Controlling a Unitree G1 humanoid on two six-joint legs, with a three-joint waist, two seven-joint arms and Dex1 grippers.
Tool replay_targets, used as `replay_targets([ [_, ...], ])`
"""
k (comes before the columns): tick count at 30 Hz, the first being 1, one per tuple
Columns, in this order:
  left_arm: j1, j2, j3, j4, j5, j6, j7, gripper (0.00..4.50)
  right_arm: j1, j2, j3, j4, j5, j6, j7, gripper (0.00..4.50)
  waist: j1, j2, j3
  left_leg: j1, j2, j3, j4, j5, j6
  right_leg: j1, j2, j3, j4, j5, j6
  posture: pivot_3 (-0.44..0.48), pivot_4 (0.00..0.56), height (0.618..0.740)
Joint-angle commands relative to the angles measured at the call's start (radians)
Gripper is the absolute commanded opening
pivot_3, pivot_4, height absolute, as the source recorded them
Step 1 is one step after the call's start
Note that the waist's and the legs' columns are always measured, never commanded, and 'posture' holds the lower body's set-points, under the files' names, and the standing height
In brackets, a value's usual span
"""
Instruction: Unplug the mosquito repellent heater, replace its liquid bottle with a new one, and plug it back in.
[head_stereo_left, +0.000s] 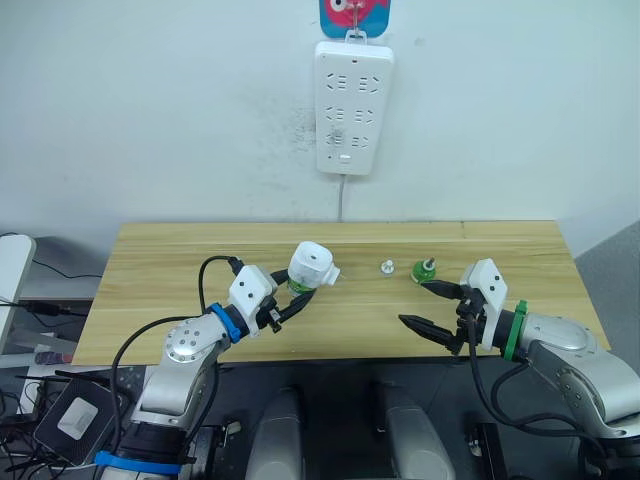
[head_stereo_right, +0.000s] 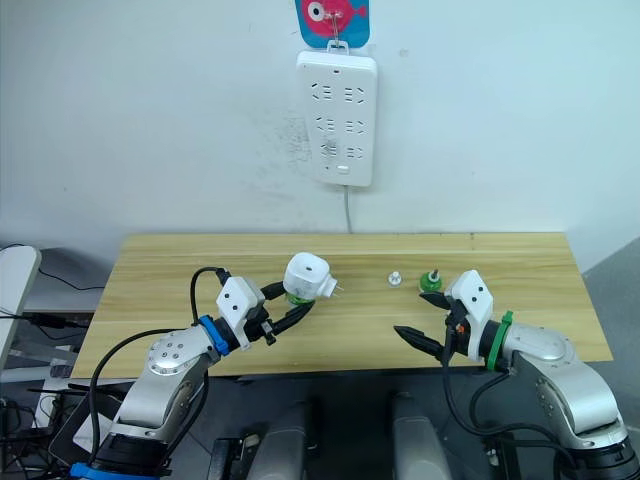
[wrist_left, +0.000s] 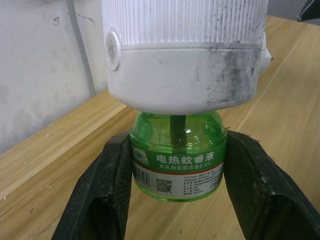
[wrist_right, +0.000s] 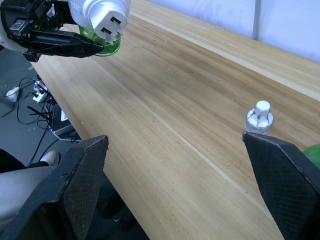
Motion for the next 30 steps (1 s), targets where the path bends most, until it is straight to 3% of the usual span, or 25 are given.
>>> replay_targets([
  [1,0.002,0.002,0.006,-0.05,-0.017,-0.014,-0.008,2.26,-0.002,-0.009,-0.016,-0.021,0.011,-0.007,0.003,4.48,0.0,0.0,0.0,0.0,0.0,0.0,0.0,0.0,0.0,0.0,0.0,0.0,0.0,0.0,0.0,-0.073,0.274,0.74],
  [30,-0.004,-0.004,0.007,-0.044,-0.015,-0.016,-0.016,2.26,-0.003,-0.01,-0.013,-0.022,0.006,-0.011,0.005,4.48,0.0,0.0,-0.016,0.002,0.0,0.0,0.0,0.0,0.0,0.002,0.0,0.0,0.0,0.0,0.0,-0.078,0.267,0.74],
])
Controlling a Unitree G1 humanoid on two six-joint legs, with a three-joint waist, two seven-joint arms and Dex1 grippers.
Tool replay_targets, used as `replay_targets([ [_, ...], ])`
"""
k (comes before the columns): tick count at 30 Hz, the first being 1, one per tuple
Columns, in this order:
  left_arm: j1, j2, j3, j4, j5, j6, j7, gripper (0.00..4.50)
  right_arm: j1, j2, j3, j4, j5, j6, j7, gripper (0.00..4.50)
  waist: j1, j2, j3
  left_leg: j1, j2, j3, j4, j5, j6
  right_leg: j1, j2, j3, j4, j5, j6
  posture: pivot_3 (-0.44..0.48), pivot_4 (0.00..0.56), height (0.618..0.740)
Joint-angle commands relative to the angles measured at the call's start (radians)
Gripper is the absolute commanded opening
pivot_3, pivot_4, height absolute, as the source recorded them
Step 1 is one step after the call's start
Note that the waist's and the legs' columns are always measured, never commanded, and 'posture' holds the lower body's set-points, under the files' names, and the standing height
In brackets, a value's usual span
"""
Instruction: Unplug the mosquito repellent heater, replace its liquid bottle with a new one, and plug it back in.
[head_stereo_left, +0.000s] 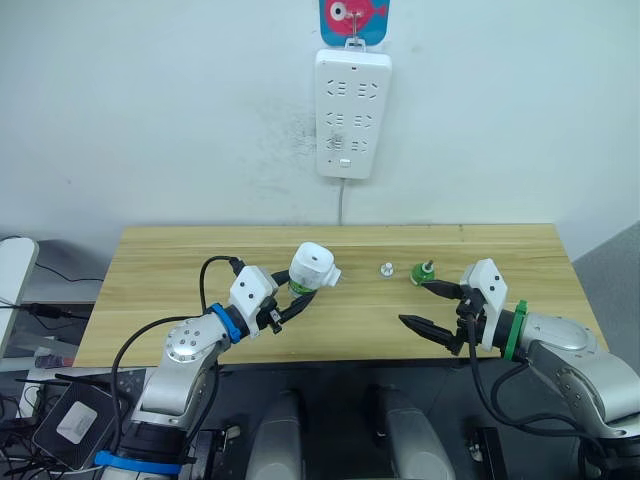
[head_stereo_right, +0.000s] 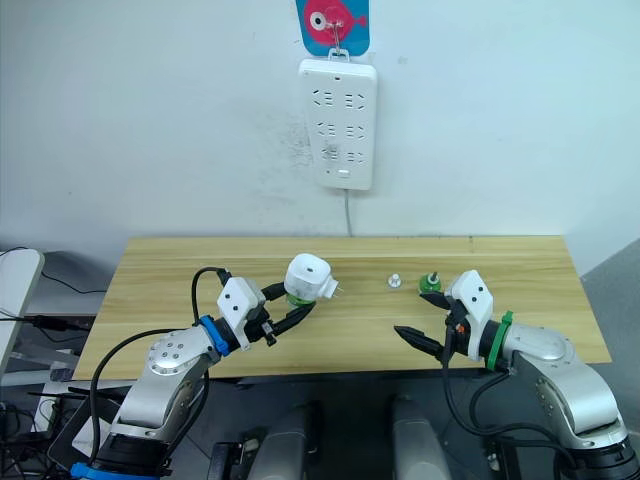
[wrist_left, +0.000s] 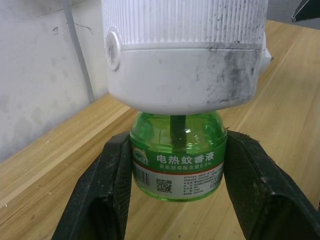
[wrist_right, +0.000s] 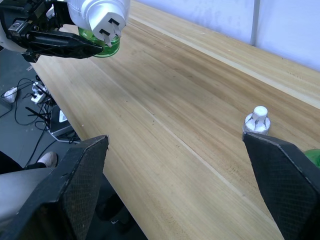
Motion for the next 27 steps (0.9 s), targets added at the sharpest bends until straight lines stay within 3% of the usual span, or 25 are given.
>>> replay_targets([
  [1,-0.003,-0.003,0.007,-0.044,-0.014,-0.016,0.001,2.26,-0.004,-0.011,-0.012,-0.021,0.007,-0.011,0.006,4.48,0.0,0.0,0.0,0.0,0.0,0.0,0.0,0.0,0.0,0.0,0.0,0.0,0.0,0.0,0.0,-0.076,0.267,0.74],
  [6,-0.003,-0.001,0.005,-0.045,-0.011,-0.019,-0.001,2.26,-0.023,-0.01,-0.01,-0.027,0.019,0.007,0.007,4.48,0.0,0.0,0.0,0.0,0.0,0.0,0.0,0.0,0.0,0.0,0.0,0.0,0.0,0.0,0.0,-0.078,0.271,0.74],
  [11,-0.028,0.023,-0.026,-0.041,0.029,-0.058,-0.025,2.26,-0.132,-0.022,0.026,-0.057,0.085,0.101,0.043,4.48,-0.001,0.0,0.0,0.001,0.0,0.0,0.0,0.0,0.0,0.0,0.0,0.0,0.0,0.0,0.0,-0.087,0.272,0.74],
  [16,-0.158,0.081,-0.115,0.03,0.161,-0.208,-0.082,2.26,-0.345,-0.027,0.085,-0.038,0.141,0.287,0.032,4.48,0.0,0.0,0.0,0.001,0.0,0.0,0.0,0.0,0.0,0.0,0.0,0.0,0.001,0.0,0.0,-0.088,0.273,0.74],
  [27,-0.256,0.06,-0.19,0.098,0.269,-0.311,-0.065,2.26,-0.51,0.082,0.091,-0.039,0.227,0.52,-0.095,4.48,0.0,-0.002,-0.002,0.0,0.0,-0.001,0.0,0.0,0.0,0.0,0.0,-0.001,0.001,0.0,-0.001,-0.088,0.277,0.74],
])
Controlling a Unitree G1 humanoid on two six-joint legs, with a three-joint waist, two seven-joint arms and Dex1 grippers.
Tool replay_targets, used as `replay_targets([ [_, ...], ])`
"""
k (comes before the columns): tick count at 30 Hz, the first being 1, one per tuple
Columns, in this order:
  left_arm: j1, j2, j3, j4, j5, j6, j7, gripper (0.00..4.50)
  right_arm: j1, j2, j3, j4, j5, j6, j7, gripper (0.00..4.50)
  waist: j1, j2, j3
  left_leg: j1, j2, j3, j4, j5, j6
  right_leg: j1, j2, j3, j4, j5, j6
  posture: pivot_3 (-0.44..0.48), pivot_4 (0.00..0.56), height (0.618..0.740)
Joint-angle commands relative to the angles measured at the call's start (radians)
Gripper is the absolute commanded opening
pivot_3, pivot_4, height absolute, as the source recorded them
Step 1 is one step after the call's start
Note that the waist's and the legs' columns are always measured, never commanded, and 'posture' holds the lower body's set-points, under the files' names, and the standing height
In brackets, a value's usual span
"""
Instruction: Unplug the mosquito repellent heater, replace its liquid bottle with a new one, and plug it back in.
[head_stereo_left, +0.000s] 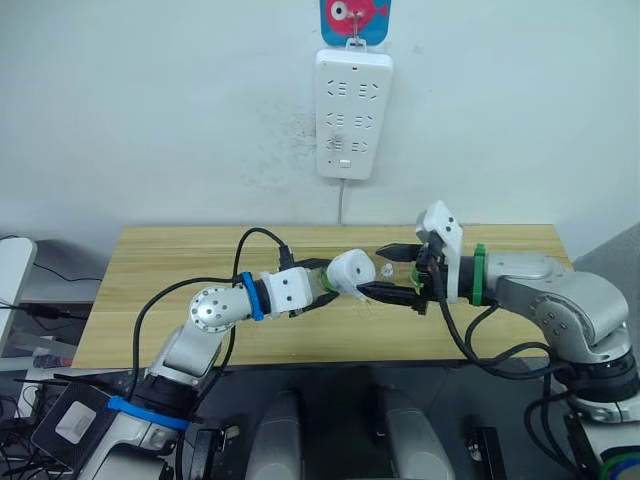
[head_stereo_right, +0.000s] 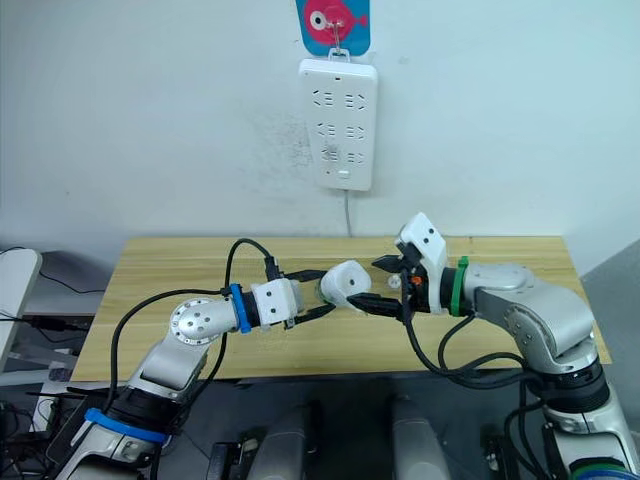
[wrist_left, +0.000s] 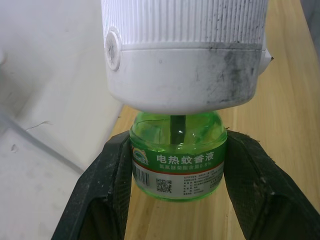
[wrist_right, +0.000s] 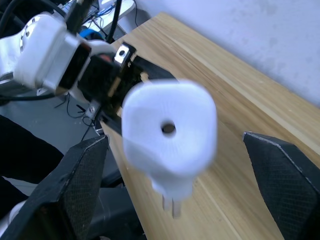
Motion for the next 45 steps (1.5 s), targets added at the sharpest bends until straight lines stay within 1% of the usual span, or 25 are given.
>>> replay_targets([
  [1,-0.018,-0.014,-0.009,-0.017,0.015,-0.028,0.022,2.26,-0.026,0.021,-0.009,-0.027,0.038,0.053,-0.032,4.48,0.0,0.0,0.0,0.0,0.0,0.0,0.0,0.0,0.0,0.0,0.0,0.0,0.0,0.0,0.0,-0.088,0.277,0.74],
  [8,-0.04,-0.035,-0.016,-0.011,0.026,-0.023,0.038,2.26,-0.026,0.05,0.029,-0.004,0.005,0.047,-0.079,4.48,-0.001,0.0,0.0,0.0,0.0,0.0,0.0,0.0,0.0,0.0,0.0,0.0,0.0,0.0,0.0,-0.088,0.277,0.74],
  [13,-0.036,-0.042,-0.016,-0.021,0.022,-0.017,0.035,2.26,-0.023,0.065,0.054,0.015,-0.041,-0.004,-0.094,4.48,-0.001,0.0,0.0,0.0,0.0,0.0,0.0,0.0,0.0,0.0,0.0,0.0,0.0,0.0,0.0,-0.092,0.28,0.74],
  [15,-0.033,-0.043,-0.016,-0.025,0.019,-0.015,0.033,2.26,-0.021,0.067,0.059,0.018,-0.047,-0.019,-0.09,4.12,-0.001,0.0,0.0,0.0,0.0,0.0,0.0,0.0,0.0,0.0,0.0,0.0,0.0,0.0,0.0,-0.091,0.28,0.74],
  [16,-0.031,-0.043,-0.016,-0.028,0.018,-0.014,0.032,2.26,-0.019,0.064,0.063,0.017,-0.05,-0.025,-0.084,3.87,-0.001,0.0,0.0,0.0,0.0,0.0,0.0,0.0,0.0,0.0,0.0,0.0,0.0,0.0,0.0,-0.09,0.28,0.74],
  [18,-0.027,-0.044,-0.017,-0.033,0.016,-0.012,0.031,2.26,-0.016,0.067,0.065,0.021,-0.06,-0.035,-0.084,3.21,-0.002,0.0,0.0,0.0,0.0,0.0,0.0,0.0,0.0,0.0,0.0,0.0,0.0,0.0,0.0,-0.088,0.28,0.74],
  [19,-0.025,-0.045,-0.017,-0.036,0.015,-0.011,0.03,2.26,-0.015,0.069,0.065,0.024,-0.064,-0.04,-0.084,2.97,-0.002,0.0,0.0,0.0,0.0,0.0,0.0,0.0,0.0,0.0,0.0,0.0,0.0,0.0,0.0,-0.088,0.28,0.74],
  [26,-0.009,-0.05,-0.014,-0.064,0.002,-0.003,0.034,2.26,-0.022,0.069,0.042,0.062,-0.071,-0.06,-0.067,2.97,-0.002,0.0,0.0,0.0,0.0,0.0,0.0,0.0,0.0,0.0,0.0,0.0,0.0,0.0,0.0,-0.078,0.278,0.74],
  [28,0.011,-0.046,0.001,-0.094,-0.043,0.037,0.017,2.98,-0.023,0.051,0.036,0.079,-0.081,-0.082,-0.048,2.97,-0.002,0.0,0.0,0.0,0.0,0.0,0.0,0.0,0.0,0.0,0.0,0.0,0.0,0.0,0.0,-0.074,0.276,0.74],
  [30,0.035,-0.032,0.015,-0.132,-0.091,0.085,-0.01,3.5,-0.024,0.036,0.034,0.093,-0.088,-0.107,-0.027,2.97,-0.002,0.0,0.0,0.0,0.0,0.0,0.0,0.0,0.0,0.0,0.0,0.0,0.0,0.0,0.0,-0.067,0.272,0.74],
  [33,0.055,0.01,0.046,-0.194,-0.176,0.166,-0.064,4.49,-0.022,0.0,0.045,0.125,-0.121,-0.19,0.029,2.97,-0.002,0.0,0.0,0.0,0.0,0.0,0.0,0.0,0.0,0.0,0.0,0.0,0.0,0.0,0.0,-0.067,0.272,0.74],
  [35,0.05,0.048,0.069,-0.227,-0.248,0.233,-0.114,4.5,-0.018,-0.039,0.073,0.154,-0.174,-0.305,0.096,2.97,-0.002,0.0,0.0,0.0,0.001,-0.001,0.0,0.0,0.0,0.0,0.0,-0.001,0.0,0.0,0.0,-0.059,0.266,0.74],
  [38,-0.003,0.096,0.101,-0.236,-0.358,0.362,-0.195,4.5,0.002,-0.112,0.135,0.204,-0.286,-0.595,0.269,2.97,0.001,0.0,0.0,0.0,0.0,0.0,0.0,0.0,0.0,0.0,0.0,-0.001,0.0,-0.001,0.001,-0.055,0.259,0.74],
  [40,-0.062,0.126,0.105,-0.215,-0.422,0.456,-0.265,4.5,0.012,-0.146,0.165,0.244,-0.348,-0.83,0.396,2.97,0.002,0.0,0.0,0.0,0.0,0.0,0.0,0.0,0.0,0.0,0.0,-0.001,-0.001,-0.002,0.002,-0.055,0.255,0.74],
  [41,-0.11,0.143,0.087,-0.184,-0.437,0.5,-0.318,4.5,0.013,-0.156,0.182,0.27,-0.377,-0.989,0.477,2.97,0.004,0.0,0.0,0.0,0.0,-0.001,0.0,0.0,0.0,0.0,0.0,-0.001,-0.001,-0.003,0.005,-0.055,0.253,0.74],
  [43,-0.194,0.174,0.034,-0.124,-0.439,0.557,-0.433,4.5,0.008,-0.167,0.216,0.323,-0.423,-1.276,0.61,2.97,0.004,0.0,0.0,0.0,0.0,0.0,0.0,0.0,0.0,0.0,0.001,-0.001,-0.001,-0.003,0.005,-0.057,0.248,0.74],
  [45,-0.27,0.177,-0.014,-0.052,-0.408,0.557,-0.511,4.5,-0.007,-0.155,0.237,0.368,-0.436,-1.452,0.688,2.97,0.002,0.0,0.0,0.001,0.0,0.0,0.0,0.0,0.0,0.001,0.001,-0.001,-0.002,-0.003,0.005,-0.06,0.245,0.74],
])
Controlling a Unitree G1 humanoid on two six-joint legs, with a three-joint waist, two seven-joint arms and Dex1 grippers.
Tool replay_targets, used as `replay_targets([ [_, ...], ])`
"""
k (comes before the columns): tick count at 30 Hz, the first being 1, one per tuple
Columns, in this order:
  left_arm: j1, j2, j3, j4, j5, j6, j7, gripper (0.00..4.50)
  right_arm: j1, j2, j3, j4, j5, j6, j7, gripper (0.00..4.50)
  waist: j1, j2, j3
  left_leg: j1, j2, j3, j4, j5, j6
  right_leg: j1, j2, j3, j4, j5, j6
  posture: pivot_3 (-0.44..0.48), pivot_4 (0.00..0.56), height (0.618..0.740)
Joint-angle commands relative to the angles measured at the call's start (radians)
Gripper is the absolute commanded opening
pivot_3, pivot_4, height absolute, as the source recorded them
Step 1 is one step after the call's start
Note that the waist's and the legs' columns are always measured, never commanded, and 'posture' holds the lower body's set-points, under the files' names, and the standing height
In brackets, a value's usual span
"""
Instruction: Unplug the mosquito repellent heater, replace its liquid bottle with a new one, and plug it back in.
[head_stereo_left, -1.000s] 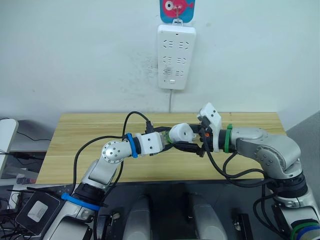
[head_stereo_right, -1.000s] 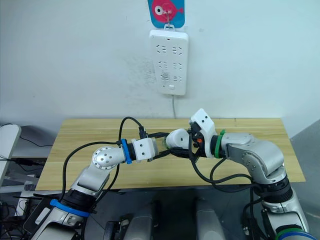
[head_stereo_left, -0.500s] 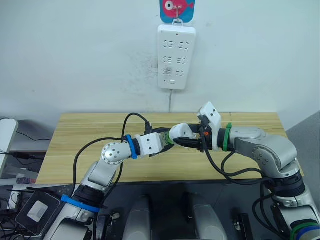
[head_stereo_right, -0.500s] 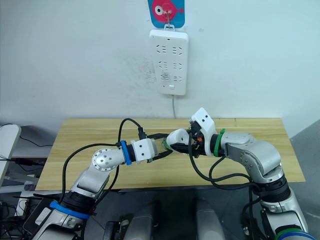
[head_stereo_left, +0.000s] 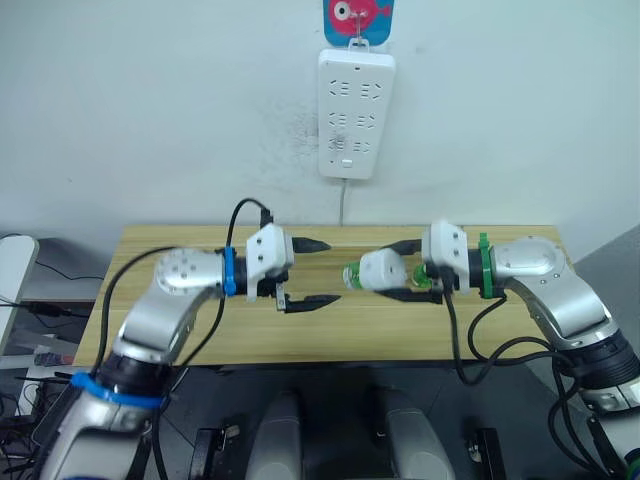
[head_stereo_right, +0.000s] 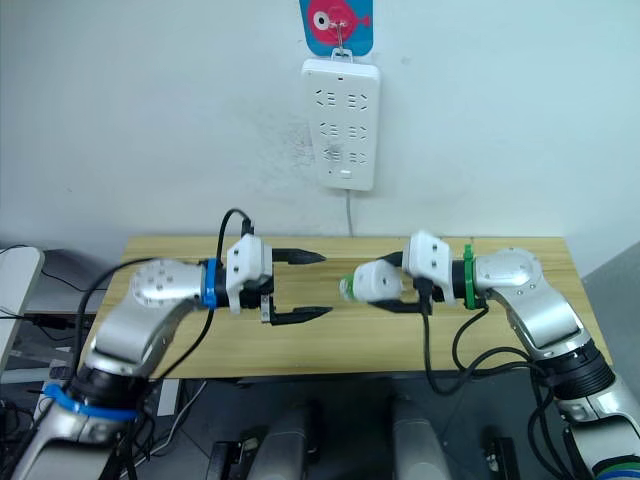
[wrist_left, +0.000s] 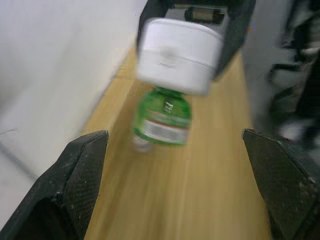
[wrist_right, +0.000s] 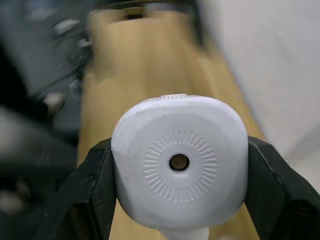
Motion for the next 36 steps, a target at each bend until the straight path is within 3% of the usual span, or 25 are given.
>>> replay_targets([
  [1,-0.108,0.003,-0.092,0.101,0.027,0.017,-0.158,4.5,-0.033,0.009,0.037,0.052,-0.035,-0.365,0.166,2.97,-0.002,0.0,0.0,0.0,0.0,0.0,0.0,0.0,0.0,0.0,0.0,0.0,0.0,0.0,0.0,-0.06,0.245,0.74],
  [7,-0.289,-0.022,-0.213,0.227,0.053,0.058,-0.366,4.5,-0.078,0.041,0.068,0.125,-0.055,-0.554,0.227,2.97,-0.004,0.0,0.0,0.0,0.0,0.0,0.001,0.0,0.0,0.0,0.0,0.0,0.001,0.003,-0.005,-0.066,0.243,0.74],
  [14,-0.346,0.076,-0.382,0.141,-0.119,0.163,-0.384,4.5,-0.112,0.054,0.079,0.177,-0.109,-0.651,0.209,2.97,-0.008,0.0,0.0,0.0,0.0,-0.001,0.0,0.0,-0.001,-0.001,0.0,0.0,0.003,0.003,-0.006,-0.106,0.252,0.74],
  [17,-0.35,0.094,-0.441,0.149,-0.087,0.106,-0.384,4.5,-0.126,0.064,0.08,0.197,-0.126,-0.685,0.194,2.97,-0.007,0.0,0.0,0.0,0.0,-0.001,0.001,0.0,-0.001,0.0,0.0,0.0,0.003,0.003,-0.006,-0.106,0.252,0.74],
  [24,-0.338,-0.009,-0.44,0.233,0.026,0.083,-0.384,4.5,-0.164,0.083,0.107,0.208,-0.133,-0.738,0.189,2.97,-0.006,0.0,0.0,0.001,0.0,-0.001,0.002,0.0,-0.001,0.0,-0.001,0.0,0.003,0.003,-0.006,-0.111,0.256,0.74],
  [31,-0.336,-0.051,-0.467,0.247,0.064,0.065,-0.384,4.5,-0.189,0.103,0.136,0.215,-0.156,-0.775,0.166,2.97,-0.008,0.0,0.0,0.001,0.0,-0.001,0.001,0.0,-0.001,0.0,0.0,0.0,0.003,0.002,-0.006,-0.111,0.256,0.74],
  [36,-0.333,-0.042,-0.476,0.236,0.055,0.065,-0.384,3.3,-0.201,0.099,0.145,0.244,-0.172,-0.805,0.155,2.97,-0.008,0.0,0.0,0.001,0.0,-0.001,0.002,0.0,-0.001,0.0,-0.001,0.0,0.004,0.003,-0.006,-0.111,0.256,0.74],
])
